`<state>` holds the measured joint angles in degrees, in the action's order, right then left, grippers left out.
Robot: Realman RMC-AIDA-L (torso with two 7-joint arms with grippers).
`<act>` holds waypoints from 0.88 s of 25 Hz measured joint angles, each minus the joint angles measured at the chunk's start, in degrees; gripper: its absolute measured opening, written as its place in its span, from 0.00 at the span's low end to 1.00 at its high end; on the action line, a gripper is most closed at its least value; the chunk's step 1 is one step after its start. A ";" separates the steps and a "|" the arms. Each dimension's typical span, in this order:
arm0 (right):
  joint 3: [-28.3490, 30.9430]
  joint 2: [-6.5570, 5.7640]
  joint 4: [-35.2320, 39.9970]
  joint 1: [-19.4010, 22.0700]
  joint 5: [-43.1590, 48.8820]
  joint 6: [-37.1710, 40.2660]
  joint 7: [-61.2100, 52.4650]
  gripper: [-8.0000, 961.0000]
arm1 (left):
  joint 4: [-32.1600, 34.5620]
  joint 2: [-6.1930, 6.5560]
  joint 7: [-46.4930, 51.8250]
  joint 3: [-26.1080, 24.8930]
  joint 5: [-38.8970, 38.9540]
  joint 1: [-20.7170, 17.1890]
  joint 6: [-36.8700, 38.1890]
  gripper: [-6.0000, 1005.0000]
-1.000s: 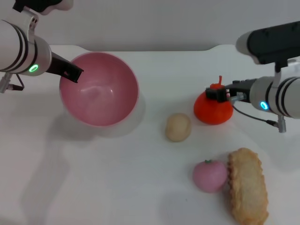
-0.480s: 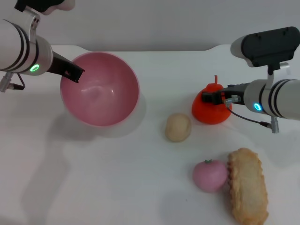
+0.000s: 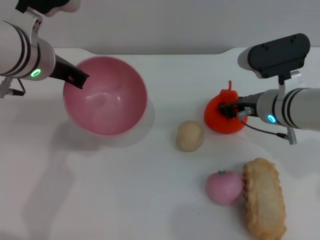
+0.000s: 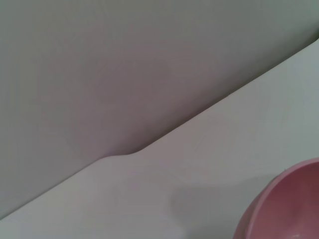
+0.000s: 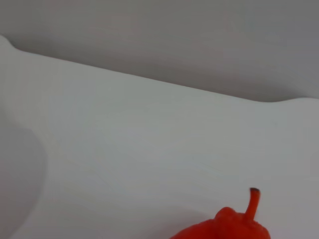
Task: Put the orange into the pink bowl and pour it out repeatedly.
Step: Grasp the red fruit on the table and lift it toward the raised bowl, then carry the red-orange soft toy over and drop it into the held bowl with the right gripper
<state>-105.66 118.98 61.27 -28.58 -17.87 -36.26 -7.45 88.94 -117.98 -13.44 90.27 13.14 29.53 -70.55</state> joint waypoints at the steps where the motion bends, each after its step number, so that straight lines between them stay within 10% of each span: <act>1: 0.01 0.01 0.03 0.01 -0.01 0.07 0.55 0.54 | 0.00 0.00 0.00 0.00 0.01 0.02 0.10 0.05; 10: 0.07 -0.12 6.42 2.75 0.34 -0.17 1.21 0.30 | -0.84 0.04 -0.01 -0.20 0.05 0.09 0.15 0.05; 22: -1.55 0.26 34.36 8.41 5.38 -12.66 3.93 0.17 | -2.59 -0.19 0.09 0.49 2.85 1.42 1.65 0.05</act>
<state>-107.21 119.24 95.63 -20.17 -12.49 -48.92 -3.52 86.35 -118.17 -13.35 90.76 15.98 30.95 -68.90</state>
